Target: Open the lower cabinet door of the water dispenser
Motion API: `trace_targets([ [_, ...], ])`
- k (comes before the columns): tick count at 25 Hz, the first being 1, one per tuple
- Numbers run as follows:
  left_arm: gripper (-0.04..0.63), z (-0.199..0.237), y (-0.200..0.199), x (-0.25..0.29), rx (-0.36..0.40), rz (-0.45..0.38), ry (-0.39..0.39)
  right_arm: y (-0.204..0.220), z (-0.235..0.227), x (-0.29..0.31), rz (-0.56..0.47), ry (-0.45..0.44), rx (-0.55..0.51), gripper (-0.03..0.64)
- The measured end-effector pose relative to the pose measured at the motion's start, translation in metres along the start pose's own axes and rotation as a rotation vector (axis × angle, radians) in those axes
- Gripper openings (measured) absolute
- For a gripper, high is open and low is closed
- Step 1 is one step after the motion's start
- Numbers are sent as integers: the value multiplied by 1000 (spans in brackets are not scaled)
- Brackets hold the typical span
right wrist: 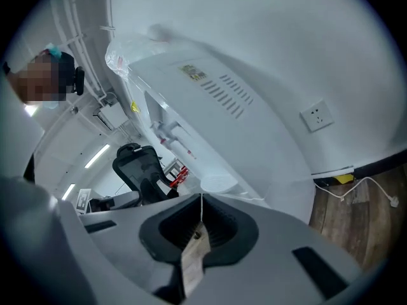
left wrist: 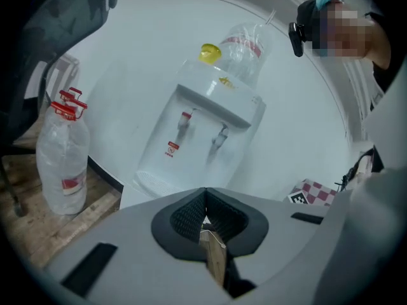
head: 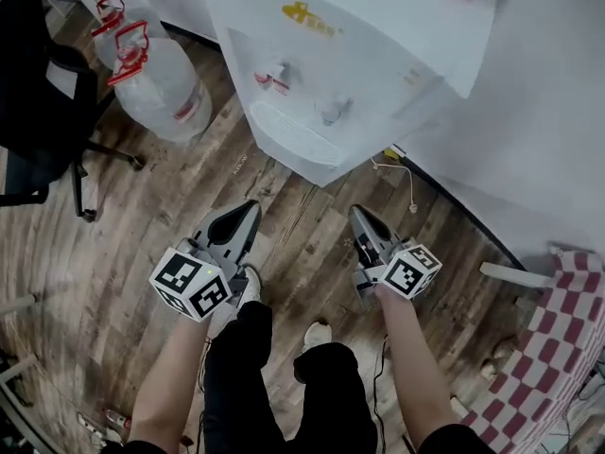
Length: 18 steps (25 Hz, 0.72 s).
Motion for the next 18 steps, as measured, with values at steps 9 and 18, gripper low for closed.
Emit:
trace_targets([
  [9,14,85,64,79,93,27,130,45,-84,50,-63,-10,-132,25],
  [18,14,141,111,110,103,28,179,75,-140,65,-99,-23,-216,25],
])
Point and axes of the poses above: the fingertips, and each gripper's own axes: x forward along the fingers, z to its left, y out of its underside, the point moved 8 cm from there along -x, backward along the fingers, and after that the axes turned 5 degrees about -x, right-handed, at the moved point
